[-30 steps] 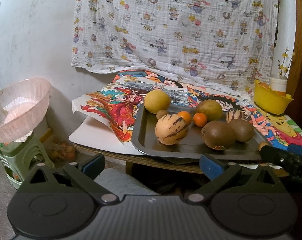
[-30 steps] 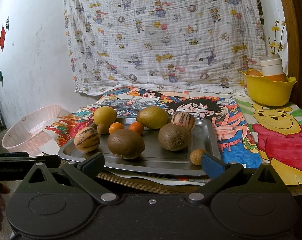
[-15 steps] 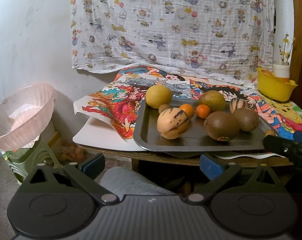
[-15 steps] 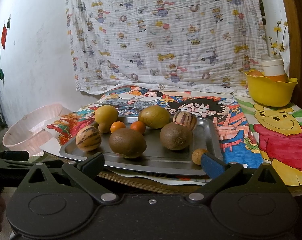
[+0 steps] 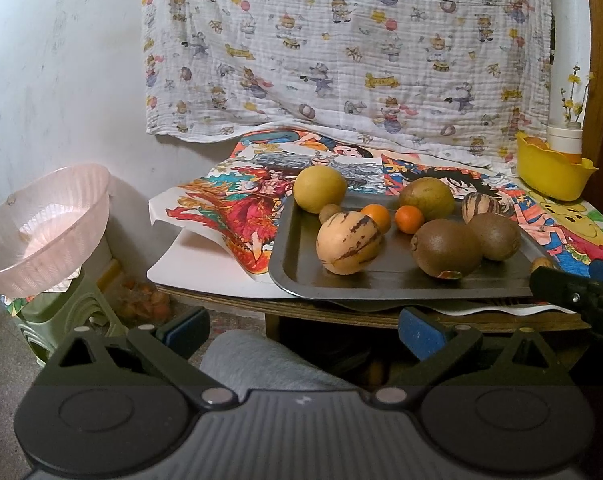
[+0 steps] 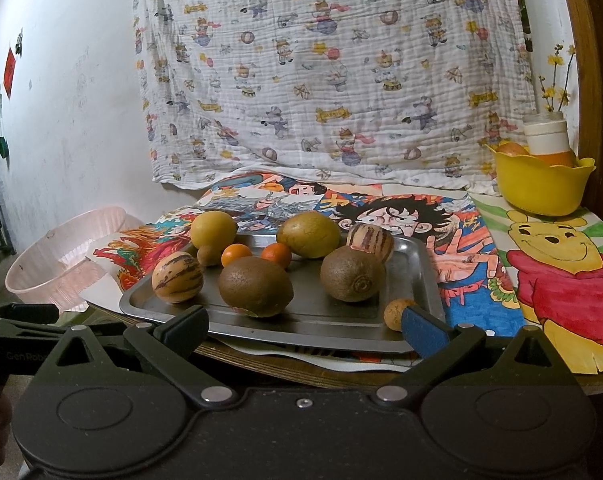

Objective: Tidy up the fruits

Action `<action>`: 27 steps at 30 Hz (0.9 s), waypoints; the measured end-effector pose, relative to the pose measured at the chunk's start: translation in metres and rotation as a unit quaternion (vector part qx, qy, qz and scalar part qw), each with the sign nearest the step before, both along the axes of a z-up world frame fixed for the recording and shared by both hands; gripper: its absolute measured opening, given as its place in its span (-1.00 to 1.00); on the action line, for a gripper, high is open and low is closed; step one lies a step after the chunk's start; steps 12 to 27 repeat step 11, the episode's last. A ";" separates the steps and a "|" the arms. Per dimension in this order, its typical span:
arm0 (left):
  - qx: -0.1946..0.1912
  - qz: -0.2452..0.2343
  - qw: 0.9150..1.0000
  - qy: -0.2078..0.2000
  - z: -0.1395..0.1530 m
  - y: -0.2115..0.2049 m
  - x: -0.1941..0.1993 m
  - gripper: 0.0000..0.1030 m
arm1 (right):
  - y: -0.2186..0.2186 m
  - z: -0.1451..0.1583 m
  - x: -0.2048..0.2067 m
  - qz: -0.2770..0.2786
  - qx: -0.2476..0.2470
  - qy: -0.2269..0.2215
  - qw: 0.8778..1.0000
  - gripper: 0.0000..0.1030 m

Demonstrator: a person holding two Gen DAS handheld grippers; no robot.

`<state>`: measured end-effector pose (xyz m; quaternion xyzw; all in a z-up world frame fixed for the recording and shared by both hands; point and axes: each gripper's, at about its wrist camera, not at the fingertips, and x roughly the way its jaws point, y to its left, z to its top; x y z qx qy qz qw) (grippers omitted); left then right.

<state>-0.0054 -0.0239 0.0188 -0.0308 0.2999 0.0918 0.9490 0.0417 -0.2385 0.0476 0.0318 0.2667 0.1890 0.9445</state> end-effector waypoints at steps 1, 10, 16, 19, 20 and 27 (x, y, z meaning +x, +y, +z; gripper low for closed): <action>0.000 0.000 1.000 0.000 0.000 0.000 0.000 0.99 | 0.000 0.000 0.000 0.000 0.000 0.000 1.000 0.99; 0.002 0.001 1.000 0.001 0.000 0.002 0.000 0.99 | 0.001 0.000 -0.001 0.000 0.000 0.000 1.000 0.99; 0.001 0.001 1.000 0.001 0.000 0.002 0.000 0.99 | 0.000 0.000 0.000 0.000 0.000 0.000 1.000 0.99; 0.001 0.001 1.000 0.001 0.000 0.002 0.000 0.99 | 0.000 0.000 0.000 0.000 0.000 0.000 1.000 0.99; 0.001 0.001 1.000 0.001 0.000 0.002 0.000 0.99 | 0.000 0.000 0.000 0.000 0.000 0.000 1.000 0.99; 0.001 0.001 1.000 0.001 0.000 0.002 0.000 0.99 | 0.000 0.000 0.000 0.000 0.000 0.000 1.000 0.99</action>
